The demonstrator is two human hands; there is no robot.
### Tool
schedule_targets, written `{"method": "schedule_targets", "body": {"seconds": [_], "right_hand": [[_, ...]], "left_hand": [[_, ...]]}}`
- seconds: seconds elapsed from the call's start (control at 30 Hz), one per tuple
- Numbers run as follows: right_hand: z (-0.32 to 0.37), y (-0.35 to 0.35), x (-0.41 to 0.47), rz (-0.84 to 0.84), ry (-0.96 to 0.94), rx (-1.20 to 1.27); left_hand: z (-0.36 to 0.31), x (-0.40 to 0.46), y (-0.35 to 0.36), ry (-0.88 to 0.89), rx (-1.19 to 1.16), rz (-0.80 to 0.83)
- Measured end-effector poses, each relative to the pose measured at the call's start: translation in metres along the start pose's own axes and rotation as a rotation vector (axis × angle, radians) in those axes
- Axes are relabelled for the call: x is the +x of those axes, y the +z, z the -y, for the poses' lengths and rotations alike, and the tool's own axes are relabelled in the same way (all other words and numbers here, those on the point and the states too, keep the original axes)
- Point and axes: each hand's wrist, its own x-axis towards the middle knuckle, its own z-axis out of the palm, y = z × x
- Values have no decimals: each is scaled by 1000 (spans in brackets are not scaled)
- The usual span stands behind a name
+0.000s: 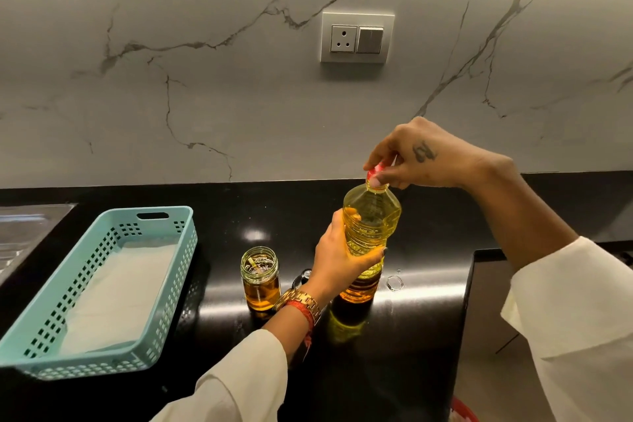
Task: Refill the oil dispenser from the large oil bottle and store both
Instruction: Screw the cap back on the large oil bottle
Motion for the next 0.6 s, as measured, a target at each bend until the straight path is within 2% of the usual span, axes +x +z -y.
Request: {"method": "schedule_targets", "body": {"seconds": [0.07,0.13,0.27,0.43,0.6], "right_hand": [[1,1,1,-44,29,-85],[0,-1,1,-2,66,-111],[-4,-11,-7,114,19,12],[-1,-5,-4,-22,-74,-22],[-4,0,-2,-85,-19,-109]], "left_hand": [[0,0,-1,-4,-4,5],[-1,0,-1,-6,-10,5],[0,0,0,-5,-11,3],[0,0,0,-12,-11,8],[0,0,-1,-11,-5,11]]}}
